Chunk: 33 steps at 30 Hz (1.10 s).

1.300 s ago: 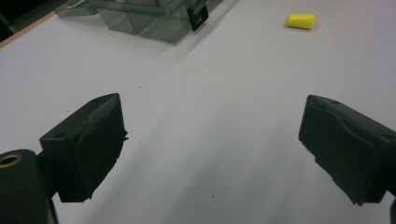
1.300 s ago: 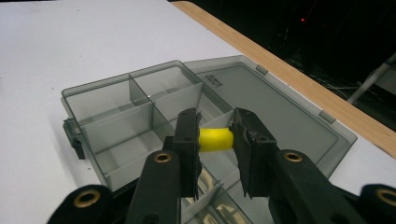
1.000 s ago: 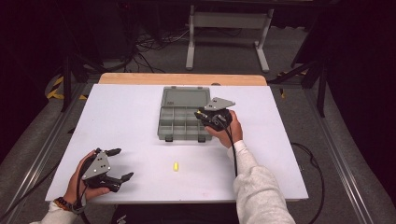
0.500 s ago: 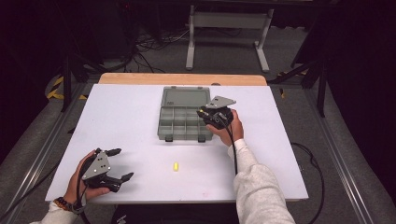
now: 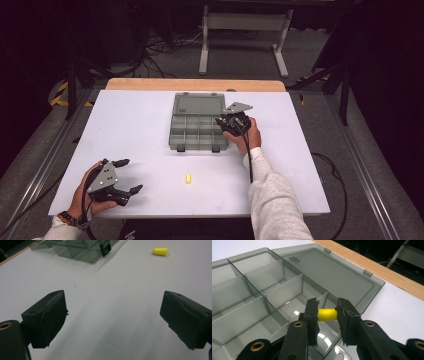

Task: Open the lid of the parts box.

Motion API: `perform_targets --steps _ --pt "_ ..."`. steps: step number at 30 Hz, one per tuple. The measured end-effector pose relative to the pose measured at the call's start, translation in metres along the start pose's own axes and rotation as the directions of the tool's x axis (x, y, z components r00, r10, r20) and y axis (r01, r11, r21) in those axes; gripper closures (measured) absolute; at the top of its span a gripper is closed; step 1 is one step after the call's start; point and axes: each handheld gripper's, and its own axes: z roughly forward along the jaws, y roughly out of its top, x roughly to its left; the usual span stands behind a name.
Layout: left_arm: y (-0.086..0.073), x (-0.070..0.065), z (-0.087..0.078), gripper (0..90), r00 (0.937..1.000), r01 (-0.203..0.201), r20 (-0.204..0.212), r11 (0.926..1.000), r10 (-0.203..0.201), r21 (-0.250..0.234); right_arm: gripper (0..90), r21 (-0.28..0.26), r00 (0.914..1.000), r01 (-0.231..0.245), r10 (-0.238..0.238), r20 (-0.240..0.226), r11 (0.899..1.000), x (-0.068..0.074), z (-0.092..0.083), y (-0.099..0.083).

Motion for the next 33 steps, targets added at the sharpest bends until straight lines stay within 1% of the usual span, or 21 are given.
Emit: perform_targets --steps 3,18,19,21,26,28,33 --pt "0.0 0.0 0.0 8.3 1.0 0.0 0.0 1.0 0.0 0.0 70.5 0.01 0.9999 0.002 -0.002 0.012 1.0 -0.0006 0.0021 -0.001" --pt "0.0 0.0 0.0 8.3 1.0 0.0 0.0 1.0 0.0 0.001 68.3 0.015 0.9997 -0.006 0.006 0.023 1.0 -0.0003 0.0032 -0.002" --pt "0.0 0.0 0.0 8.2 1.0 0.0 -0.001 1.0 0.0 0.001 67.3 0.01 0.9997 -0.016 0.016 0.019 1.0 -0.0009 0.003 -0.0024" --pt "0.0 0.0001 0.0 8.3 1.0 0.001 0.0 1.0 -0.001 0.001 64.0 0.012 0.9996 -0.015 0.015 0.025 1.0 -0.0008 0.0032 -0.0025" --pt "-0.0001 -0.0001 0.0 8.3 1.0 0.002 -0.001 1.0 -0.002 0.002 63.1 0.005 0.9995 -0.016 0.016 0.025 1.0 -0.0011 0.002 -0.0023" --pt "-0.0001 -0.0001 -0.0001 8.3 1.0 0.003 -0.002 1.0 -0.003 0.001 62.2 0.001 0.9992 -0.017 0.017 0.037 1.0 -0.0009 0.0009 -0.0021" --pt "-0.0002 0.0001 -0.0004 8.2 1.0 0.002 -0.003 1.0 -0.002 0.001 60.0 -0.029 0.999 -0.027 0.028 0.036 0.999 -0.0005 -0.0049 -0.0006"
